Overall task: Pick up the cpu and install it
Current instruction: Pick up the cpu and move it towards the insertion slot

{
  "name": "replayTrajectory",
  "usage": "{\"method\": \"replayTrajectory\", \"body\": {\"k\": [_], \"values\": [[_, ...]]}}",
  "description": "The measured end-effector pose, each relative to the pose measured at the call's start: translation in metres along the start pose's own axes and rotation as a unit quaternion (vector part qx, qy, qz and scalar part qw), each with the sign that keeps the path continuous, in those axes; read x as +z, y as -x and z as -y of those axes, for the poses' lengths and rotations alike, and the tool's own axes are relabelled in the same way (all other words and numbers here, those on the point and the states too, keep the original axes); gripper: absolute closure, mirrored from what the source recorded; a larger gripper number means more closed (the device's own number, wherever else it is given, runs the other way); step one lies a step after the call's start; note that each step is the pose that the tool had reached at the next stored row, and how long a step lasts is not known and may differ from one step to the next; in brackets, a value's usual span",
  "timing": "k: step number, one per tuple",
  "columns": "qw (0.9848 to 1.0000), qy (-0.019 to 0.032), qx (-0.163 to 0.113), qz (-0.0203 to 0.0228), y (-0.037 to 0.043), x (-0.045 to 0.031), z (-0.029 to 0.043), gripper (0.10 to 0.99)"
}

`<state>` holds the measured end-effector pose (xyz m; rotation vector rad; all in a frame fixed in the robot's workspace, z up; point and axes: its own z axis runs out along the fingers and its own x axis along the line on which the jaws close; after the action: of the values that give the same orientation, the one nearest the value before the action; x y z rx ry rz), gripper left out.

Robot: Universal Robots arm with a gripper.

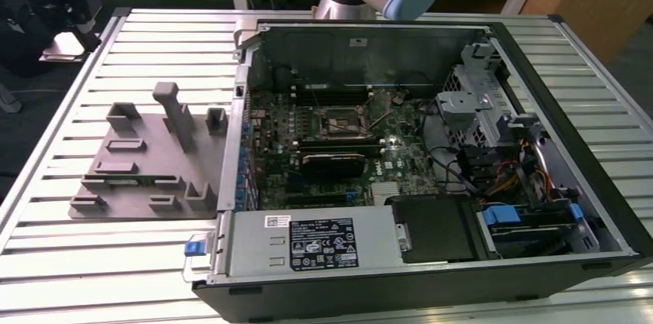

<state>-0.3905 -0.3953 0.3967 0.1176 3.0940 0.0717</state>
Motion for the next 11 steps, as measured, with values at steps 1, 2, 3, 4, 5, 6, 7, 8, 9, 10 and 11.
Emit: {"method": "replayTrajectory", "body": {"k": [1,2,3,4,5,6,7,8,9,10,11], "values": [[1.0,0.0,0.0,0.0,0.0013,0.0001,-0.0001,0.545],[1.0,0.0,0.0,0.0,0.0026,0.0001,-0.0002,0.545],[1.0,0.0,0.0,0.0,0.004,0.0002,-0.0003,0.545],[1.0,0.0,0.0,-0.0001,0.0054,0.0002,-0.0004,0.545],[1.0,0.0,0.0,0.0,0.0068,0.0003,-0.0005,0.545],[1.0,0.0,0.0,-0.0001,0.0082,0.0003,-0.0006,0.545],[1.0,0.0,0.0,-0.0001,0.0096,0.0004,-0.0007,0.545],[1.0,0.0,0.0,-0.0001,0.011,0.0005,-0.0008,0.545],[1.0,0.0,0.0,0.0,0.0126,0.0006,-0.001,0.545],[1.0,0.0,0.0,0.0,0.014,0.0007,-0.0011,0.545],[1.0,0.0,0.0,0.0,0.0157,0.0007,-0.0012,0.545]]}}
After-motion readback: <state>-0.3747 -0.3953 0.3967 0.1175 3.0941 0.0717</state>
